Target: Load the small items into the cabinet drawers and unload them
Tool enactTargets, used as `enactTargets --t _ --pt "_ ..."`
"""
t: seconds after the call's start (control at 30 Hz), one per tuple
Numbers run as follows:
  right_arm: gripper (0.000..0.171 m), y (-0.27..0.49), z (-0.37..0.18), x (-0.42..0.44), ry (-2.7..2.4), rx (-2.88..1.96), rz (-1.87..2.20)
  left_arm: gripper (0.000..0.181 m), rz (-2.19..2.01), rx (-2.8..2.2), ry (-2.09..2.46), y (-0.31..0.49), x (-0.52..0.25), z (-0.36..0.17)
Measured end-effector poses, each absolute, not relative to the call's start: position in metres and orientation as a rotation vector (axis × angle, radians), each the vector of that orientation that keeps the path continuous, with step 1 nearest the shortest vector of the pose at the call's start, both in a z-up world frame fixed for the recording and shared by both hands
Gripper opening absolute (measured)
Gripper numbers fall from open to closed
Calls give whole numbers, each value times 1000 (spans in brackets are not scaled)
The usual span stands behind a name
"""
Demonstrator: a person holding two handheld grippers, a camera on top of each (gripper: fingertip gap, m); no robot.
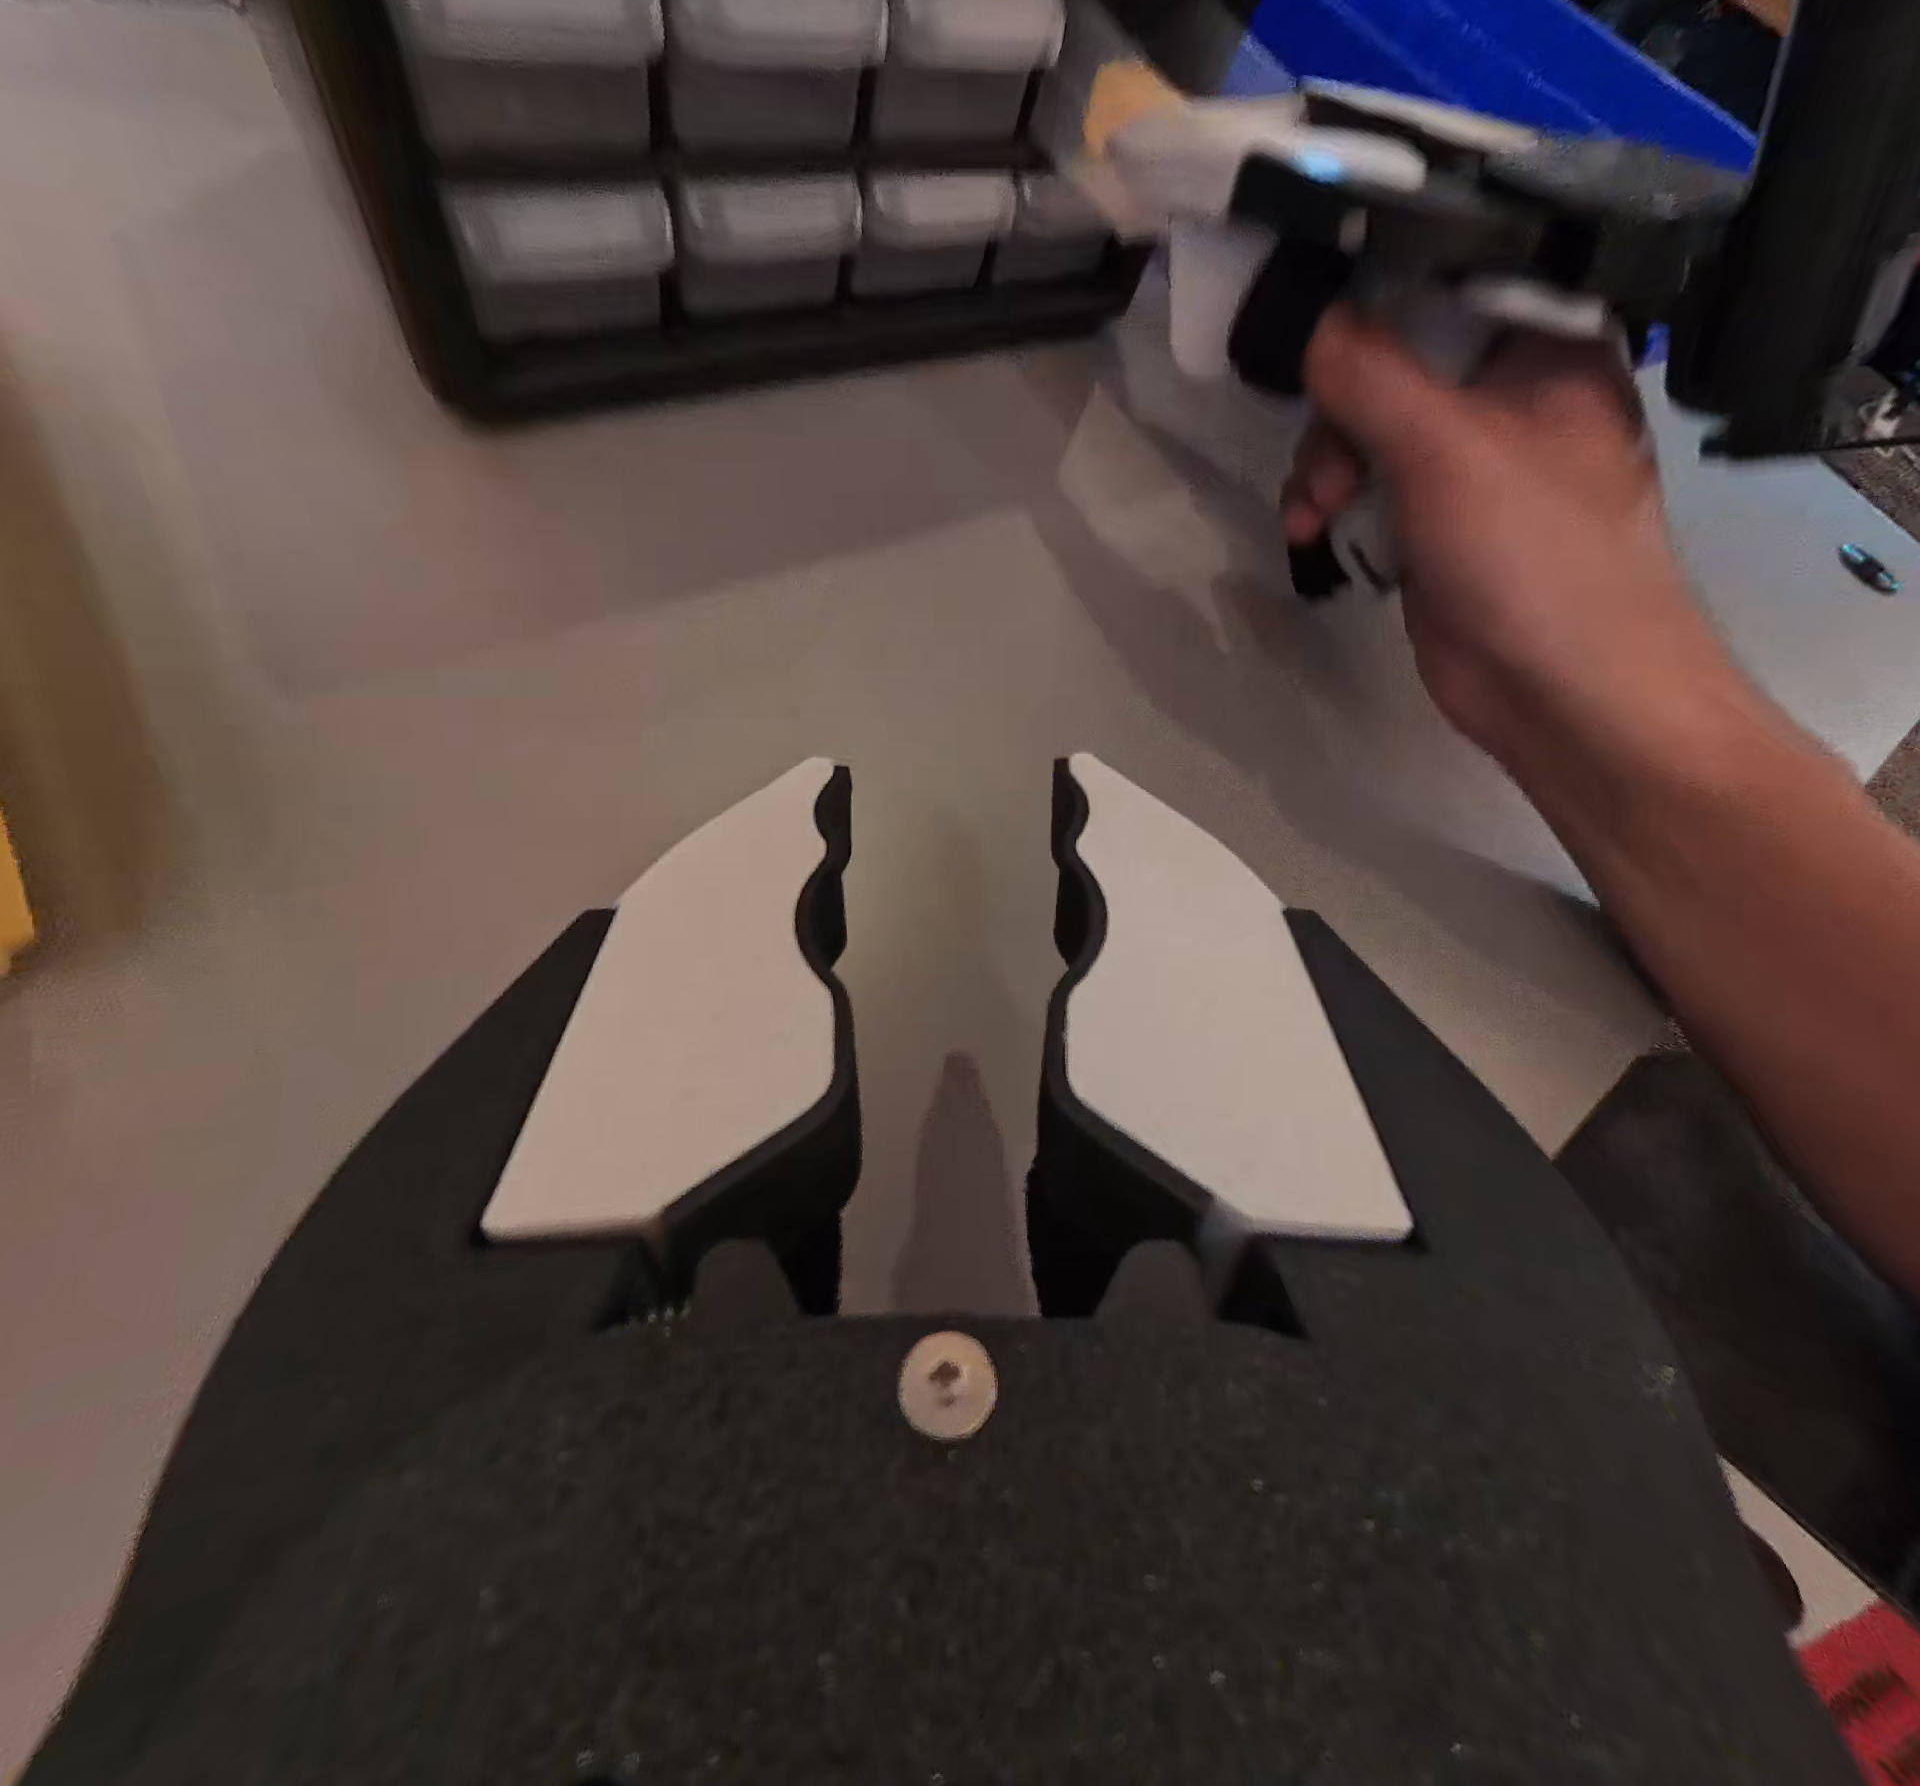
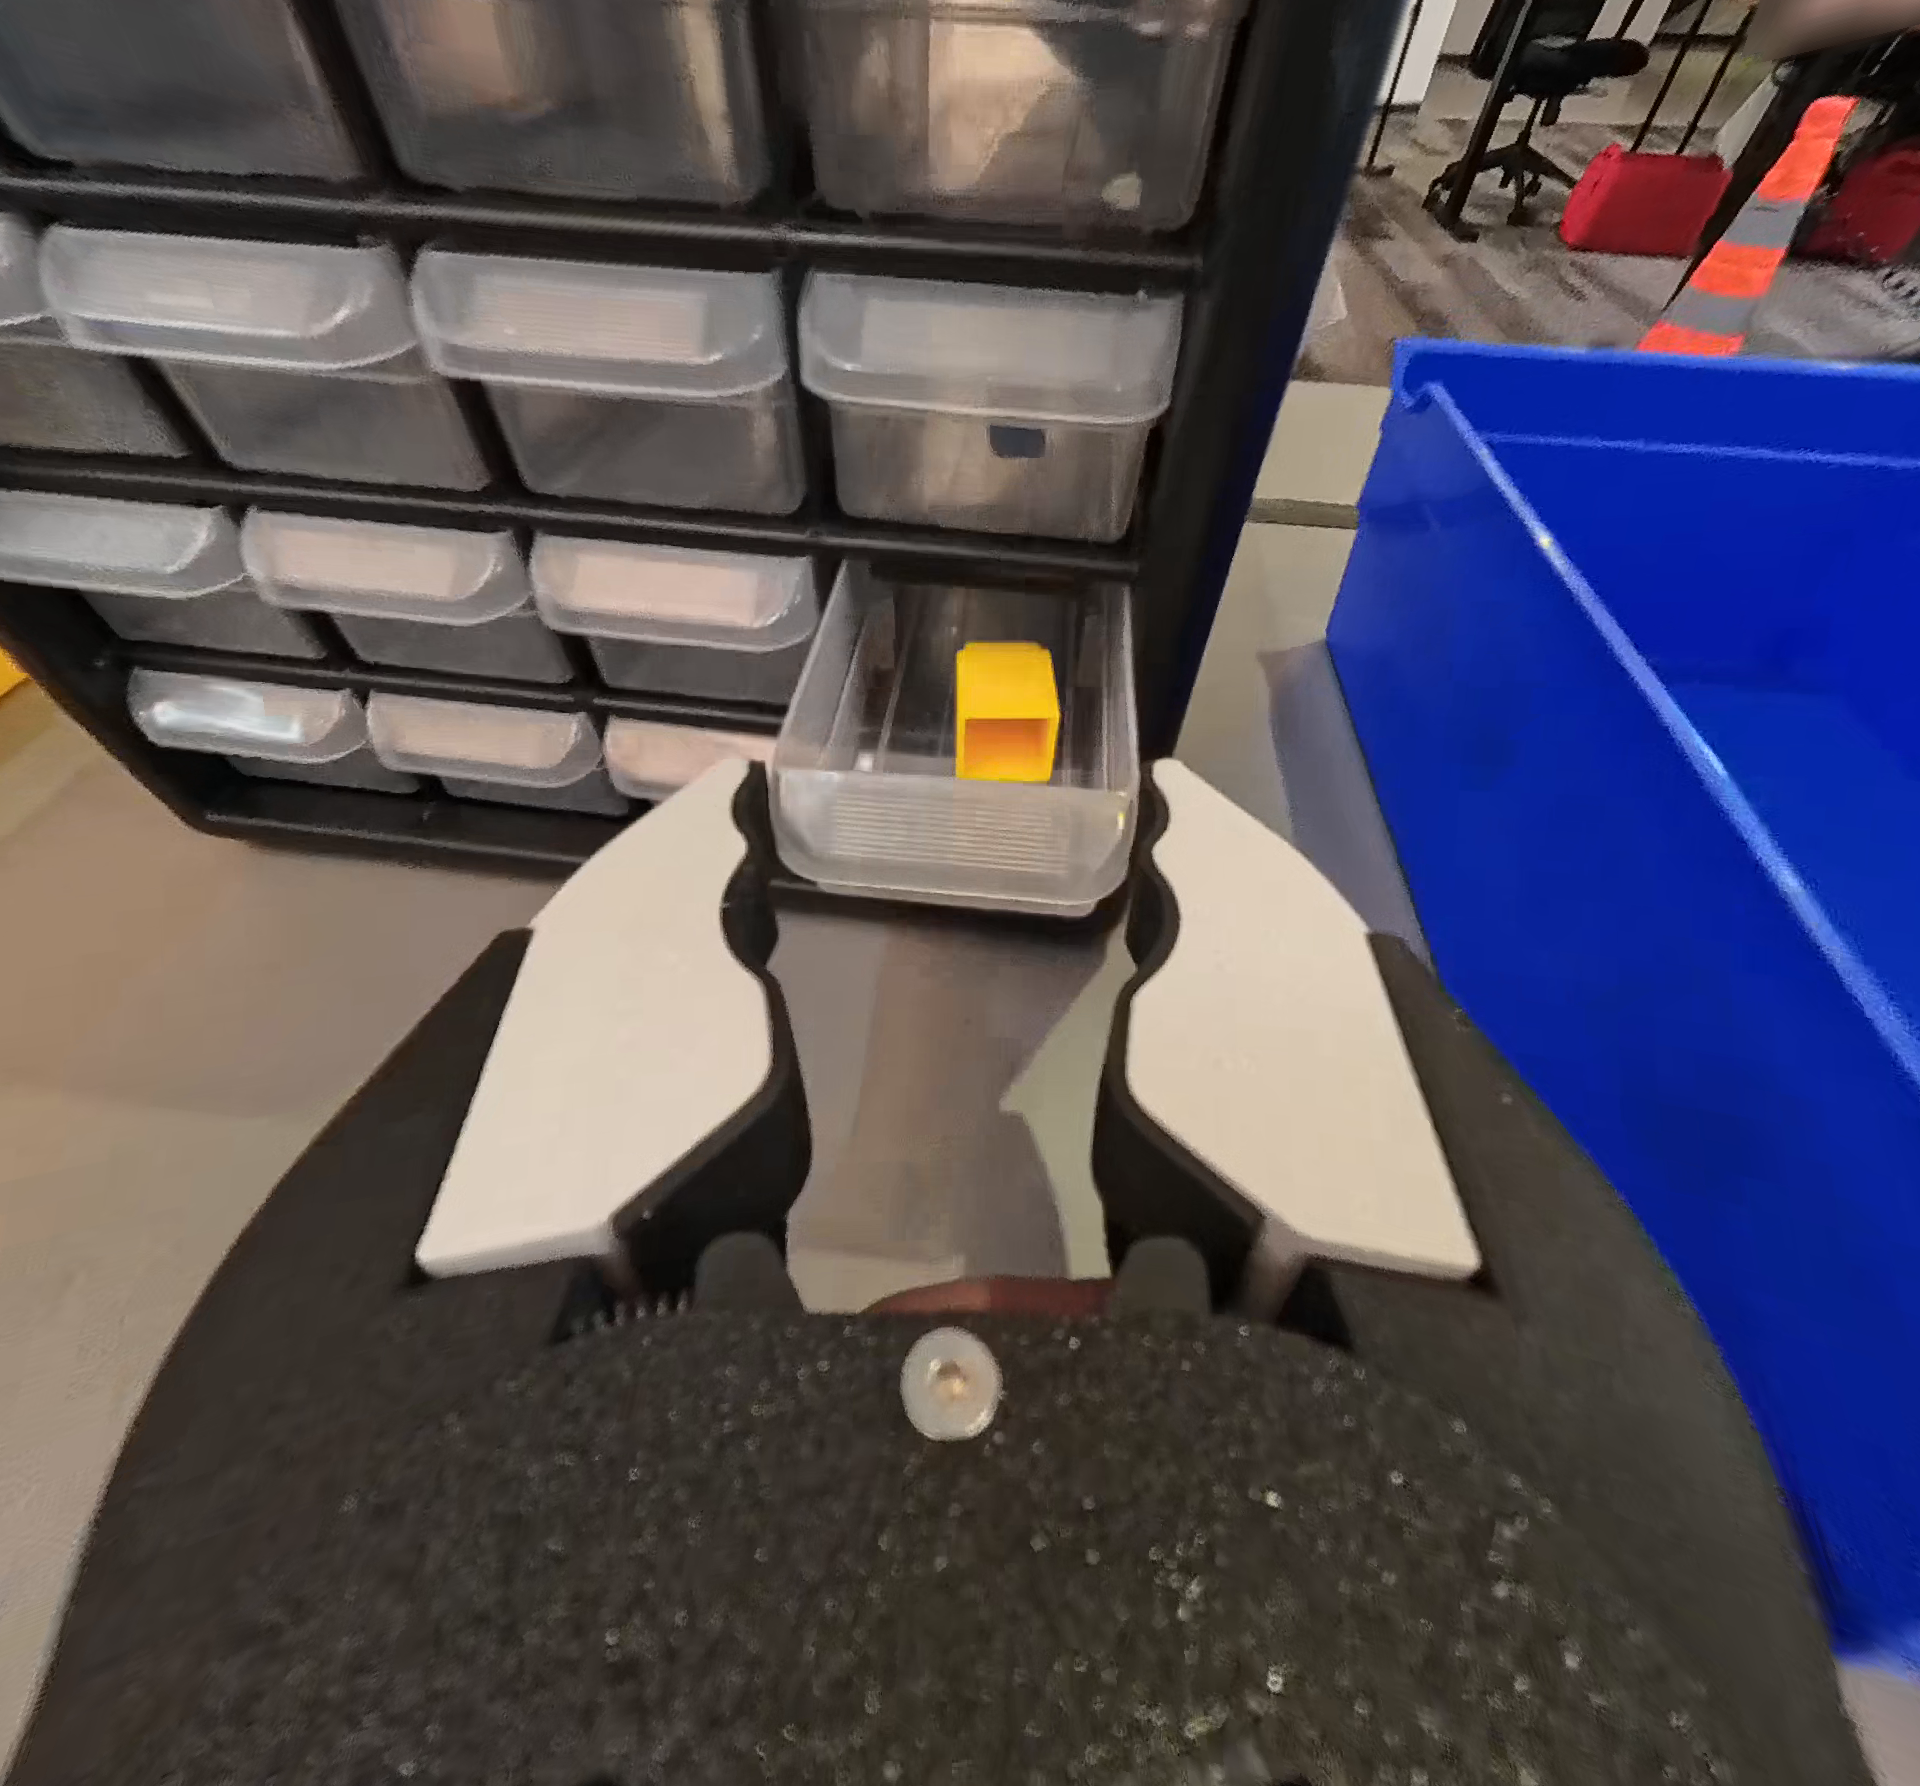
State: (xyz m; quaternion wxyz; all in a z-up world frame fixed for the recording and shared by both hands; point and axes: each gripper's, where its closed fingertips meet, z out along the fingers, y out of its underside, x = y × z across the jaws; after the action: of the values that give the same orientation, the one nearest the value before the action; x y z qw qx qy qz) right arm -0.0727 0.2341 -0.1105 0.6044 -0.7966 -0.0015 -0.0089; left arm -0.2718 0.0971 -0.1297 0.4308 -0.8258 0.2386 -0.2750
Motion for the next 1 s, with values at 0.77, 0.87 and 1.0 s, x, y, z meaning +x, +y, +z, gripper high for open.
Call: enactTargets --t 0.77,0.87,1.0 --pt "36 249 -110 -81 -6 -1846 38 35 -502 -1970 725 87 -273 -128" --pt "36 257 -111 -81 -9 -1873 60 35 -500 -1964 722 87 -273 -126" --pt "37 260 -112 -80 -11 -1871 76 35 -513 -1973 721 87 -273 -127"
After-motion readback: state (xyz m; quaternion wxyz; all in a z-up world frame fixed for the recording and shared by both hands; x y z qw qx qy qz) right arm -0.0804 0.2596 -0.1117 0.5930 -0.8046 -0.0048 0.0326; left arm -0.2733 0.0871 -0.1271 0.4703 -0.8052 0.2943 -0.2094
